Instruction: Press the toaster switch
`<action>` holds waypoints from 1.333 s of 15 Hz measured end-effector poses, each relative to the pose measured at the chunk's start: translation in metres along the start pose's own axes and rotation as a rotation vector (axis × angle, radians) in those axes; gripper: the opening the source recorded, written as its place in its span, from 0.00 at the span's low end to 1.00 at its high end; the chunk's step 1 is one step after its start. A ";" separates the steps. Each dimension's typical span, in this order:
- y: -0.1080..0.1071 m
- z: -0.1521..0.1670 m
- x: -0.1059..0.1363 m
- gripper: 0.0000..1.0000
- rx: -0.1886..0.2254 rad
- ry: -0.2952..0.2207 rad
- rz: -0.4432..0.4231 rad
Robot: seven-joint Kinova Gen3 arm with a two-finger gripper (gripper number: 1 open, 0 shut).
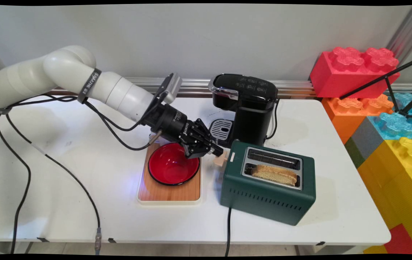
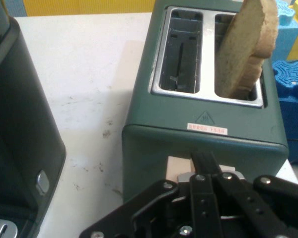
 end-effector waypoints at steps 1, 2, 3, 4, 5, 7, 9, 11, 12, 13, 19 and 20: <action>0.000 0.001 -0.001 0.00 -0.002 0.000 0.000; 0.001 0.002 -0.002 0.00 -0.004 0.000 0.001; 0.001 0.003 -0.003 0.00 -0.005 -0.001 0.001; 0.001 0.004 -0.005 0.00 -0.004 -0.001 0.001; 0.001 0.005 -0.006 0.00 -0.003 -0.003 0.000; 0.001 0.007 -0.009 0.00 0.000 -0.005 -0.002; 0.001 0.010 -0.012 0.00 0.002 -0.007 -0.004; 0.001 0.011 -0.014 0.00 0.003 -0.008 -0.005; 0.001 0.012 -0.015 0.00 0.003 -0.008 -0.006; 0.001 0.014 -0.016 0.00 0.004 -0.008 -0.007; -0.001 0.020 -0.022 0.00 0.008 -0.011 -0.011; -0.001 0.022 -0.023 0.00 0.009 -0.011 -0.012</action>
